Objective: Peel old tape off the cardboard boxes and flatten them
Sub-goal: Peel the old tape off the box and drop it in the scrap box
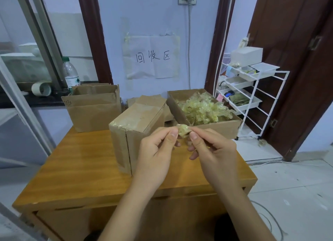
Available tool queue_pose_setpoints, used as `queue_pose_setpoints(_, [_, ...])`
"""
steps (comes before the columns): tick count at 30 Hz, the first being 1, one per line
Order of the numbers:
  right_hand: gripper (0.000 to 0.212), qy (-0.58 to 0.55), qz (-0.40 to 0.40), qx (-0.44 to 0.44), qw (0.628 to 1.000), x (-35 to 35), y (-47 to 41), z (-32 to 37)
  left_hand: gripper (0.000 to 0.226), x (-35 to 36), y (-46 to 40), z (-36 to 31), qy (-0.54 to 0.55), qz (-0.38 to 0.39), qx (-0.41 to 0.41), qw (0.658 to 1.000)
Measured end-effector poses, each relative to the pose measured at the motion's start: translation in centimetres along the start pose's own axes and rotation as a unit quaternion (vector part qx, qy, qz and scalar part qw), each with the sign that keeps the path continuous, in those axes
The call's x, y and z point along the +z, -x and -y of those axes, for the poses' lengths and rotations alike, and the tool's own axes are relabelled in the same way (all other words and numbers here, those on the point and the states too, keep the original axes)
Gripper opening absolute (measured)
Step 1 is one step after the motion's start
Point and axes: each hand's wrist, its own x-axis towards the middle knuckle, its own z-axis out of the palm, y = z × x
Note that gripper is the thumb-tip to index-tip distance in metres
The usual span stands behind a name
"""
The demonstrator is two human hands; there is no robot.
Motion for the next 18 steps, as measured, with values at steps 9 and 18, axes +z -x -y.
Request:
queue_pose_setpoints(9, [0.011, -0.016, -0.035, 0.132, 0.991, -4.8, -6.0, -4.3, 0.025, 6.2, -6.0, 1.0, 0.048, -0.021, -0.127, 0.991])
queue_pose_setpoints(18, [0.009, 0.145, 0.002, 0.122, 0.982, -4.8, -12.5, -12.3, 0.031, 9.3, -11.4, 5.3, -0.111, 0.006, -0.183, 0.977])
